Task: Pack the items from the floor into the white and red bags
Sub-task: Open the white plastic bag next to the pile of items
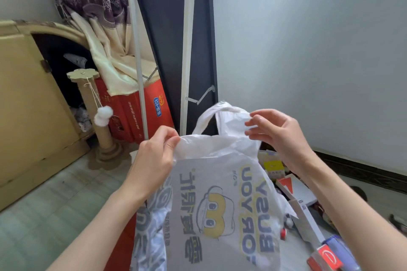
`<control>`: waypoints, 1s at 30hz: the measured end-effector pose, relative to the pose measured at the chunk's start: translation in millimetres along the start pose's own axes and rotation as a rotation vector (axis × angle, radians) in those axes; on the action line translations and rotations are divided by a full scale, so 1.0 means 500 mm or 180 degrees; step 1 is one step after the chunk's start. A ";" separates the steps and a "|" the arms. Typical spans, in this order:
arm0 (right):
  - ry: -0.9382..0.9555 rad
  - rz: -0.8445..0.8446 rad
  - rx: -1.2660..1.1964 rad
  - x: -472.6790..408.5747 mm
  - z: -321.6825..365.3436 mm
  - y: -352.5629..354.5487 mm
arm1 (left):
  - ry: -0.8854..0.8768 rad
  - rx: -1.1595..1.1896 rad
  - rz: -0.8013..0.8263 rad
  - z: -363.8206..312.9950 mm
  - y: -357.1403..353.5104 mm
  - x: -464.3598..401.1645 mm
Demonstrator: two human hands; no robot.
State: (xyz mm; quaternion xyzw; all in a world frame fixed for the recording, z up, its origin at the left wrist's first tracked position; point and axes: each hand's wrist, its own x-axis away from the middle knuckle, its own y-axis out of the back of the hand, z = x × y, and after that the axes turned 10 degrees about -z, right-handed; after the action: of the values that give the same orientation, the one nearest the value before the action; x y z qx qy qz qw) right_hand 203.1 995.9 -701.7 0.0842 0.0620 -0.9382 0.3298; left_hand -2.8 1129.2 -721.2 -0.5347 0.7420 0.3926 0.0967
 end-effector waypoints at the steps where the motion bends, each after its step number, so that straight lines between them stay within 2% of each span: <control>1: 0.0161 -0.0175 0.0240 -0.001 -0.009 -0.002 | -0.0002 0.0037 0.0006 -0.001 0.001 -0.001; 5: 0.1150 -0.0109 0.1810 0.004 -0.049 -0.012 | -0.0004 0.0248 0.0014 -0.004 0.005 -0.004; 9: 0.1880 -0.0349 0.2702 -0.002 -0.065 -0.017 | 0.0062 0.0652 0.0020 -0.014 0.013 -0.006; 11: 0.2029 -0.0170 0.3250 -0.005 -0.075 -0.016 | 0.0119 0.0857 0.0031 -0.021 0.019 -0.006; 14: 0.1806 0.0179 0.3904 -0.008 -0.094 -0.021 | 0.0170 0.1210 0.0101 -0.030 0.026 -0.006; 18: 0.2265 -0.0022 0.3755 -0.017 -0.113 -0.023 | 0.0381 0.1542 0.0193 -0.022 0.028 -0.008; 20: 0.2551 -0.0100 0.3474 -0.023 -0.117 -0.020 | 0.0486 0.1529 0.0101 -0.009 0.032 -0.011; 22: 0.2577 -0.0025 0.3347 -0.025 -0.116 -0.013 | 0.0605 0.1425 -0.0040 0.006 0.037 -0.015; 24: 0.2319 -0.0036 0.3196 -0.029 -0.117 -0.006 | 0.0680 0.1223 -0.0221 0.023 0.041 -0.021; 26: 0.1659 -0.0259 0.2811 -0.031 -0.107 0.004 | 0.0793 0.0951 -0.0426 0.043 0.043 -0.027; 28: 0.1038 -0.0542 0.2423 -0.034 -0.097 0.022 | 0.1109 0.0649 -0.0654 0.068 0.045 -0.029; 30: 0.0756 -0.0751 0.2356 -0.039 -0.093 0.039 | 0.1395 0.0312 -0.0790 0.098 0.043 -0.029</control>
State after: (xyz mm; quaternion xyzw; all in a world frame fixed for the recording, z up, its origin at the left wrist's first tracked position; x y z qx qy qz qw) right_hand 235.6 1000.5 -744.6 0.2973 -0.2330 -0.9124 0.1578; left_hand -29.1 1175.8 -735.5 -0.6887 0.6921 0.2160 0.0067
